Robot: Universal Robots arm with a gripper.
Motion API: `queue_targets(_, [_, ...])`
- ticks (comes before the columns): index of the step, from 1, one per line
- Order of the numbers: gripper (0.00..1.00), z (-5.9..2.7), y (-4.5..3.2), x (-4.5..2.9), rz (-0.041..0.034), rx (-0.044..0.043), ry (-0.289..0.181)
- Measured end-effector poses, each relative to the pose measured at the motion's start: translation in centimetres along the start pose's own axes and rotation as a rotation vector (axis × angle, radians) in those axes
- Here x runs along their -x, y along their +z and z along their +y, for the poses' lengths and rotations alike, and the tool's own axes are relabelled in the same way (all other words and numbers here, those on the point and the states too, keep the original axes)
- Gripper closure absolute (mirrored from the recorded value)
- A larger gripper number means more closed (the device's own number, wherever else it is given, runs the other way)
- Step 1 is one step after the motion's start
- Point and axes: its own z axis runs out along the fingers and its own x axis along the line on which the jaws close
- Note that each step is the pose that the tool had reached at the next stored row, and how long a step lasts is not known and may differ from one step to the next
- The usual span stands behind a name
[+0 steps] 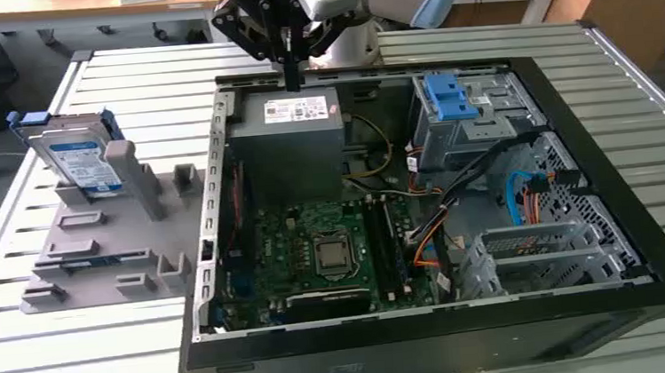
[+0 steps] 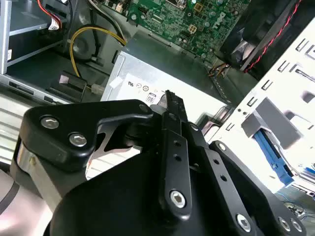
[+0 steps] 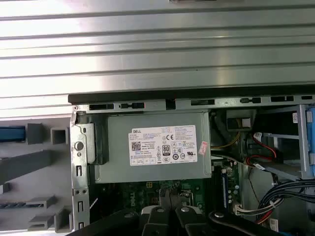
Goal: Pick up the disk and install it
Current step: 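Reach for the disk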
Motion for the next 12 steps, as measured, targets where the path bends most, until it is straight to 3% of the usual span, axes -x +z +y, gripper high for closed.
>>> queue_targets(12, [0.89, -0.01, 0.00, -0.21, -0.0001, 0.0000, 0.000])
